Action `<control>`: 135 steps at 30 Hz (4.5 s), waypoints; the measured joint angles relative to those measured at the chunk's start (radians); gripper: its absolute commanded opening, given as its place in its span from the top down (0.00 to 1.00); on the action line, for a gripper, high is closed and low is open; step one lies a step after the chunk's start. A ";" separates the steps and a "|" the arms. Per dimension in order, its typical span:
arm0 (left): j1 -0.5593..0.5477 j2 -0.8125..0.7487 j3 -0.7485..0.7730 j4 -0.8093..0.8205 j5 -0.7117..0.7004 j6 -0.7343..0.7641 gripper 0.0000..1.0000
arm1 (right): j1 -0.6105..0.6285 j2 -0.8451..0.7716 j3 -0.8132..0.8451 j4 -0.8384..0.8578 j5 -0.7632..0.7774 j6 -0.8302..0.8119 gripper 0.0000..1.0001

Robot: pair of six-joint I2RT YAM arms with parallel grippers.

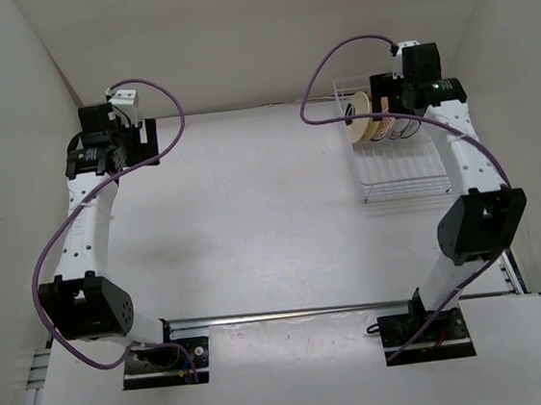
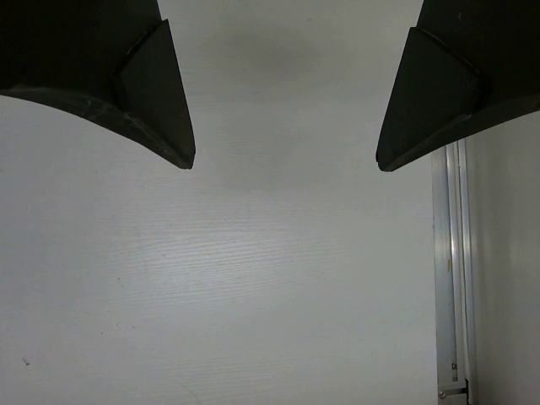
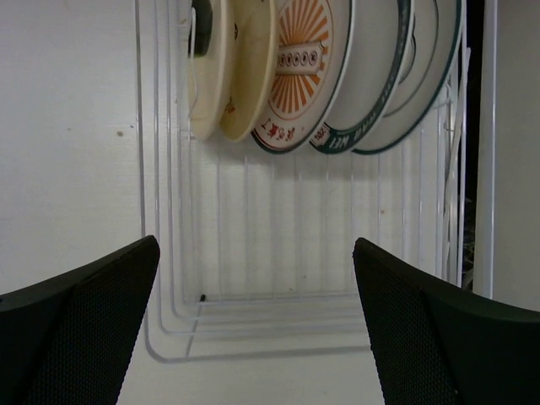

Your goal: Unload the plates from the dish rack

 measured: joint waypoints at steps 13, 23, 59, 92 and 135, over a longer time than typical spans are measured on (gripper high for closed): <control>0.000 0.041 0.007 0.000 0.000 0.011 0.00 | 0.006 0.266 0.243 -0.024 -0.032 -0.032 0.31; 0.000 0.048 0.007 -0.003 0.000 0.017 0.00 | 0.006 0.438 0.344 -0.014 -0.052 -0.054 0.38; 0.000 0.054 -0.029 -0.019 -0.019 0.032 0.00 | 0.035 0.629 0.462 0.052 0.013 -0.027 1.00; 0.000 0.046 0.001 -0.052 0.300 -0.013 0.00 | 0.161 0.175 0.413 0.006 -0.274 0.010 1.00; 0.005 0.134 0.002 -0.056 1.021 -0.171 0.11 | 0.343 0.438 0.238 0.148 -1.340 0.382 1.00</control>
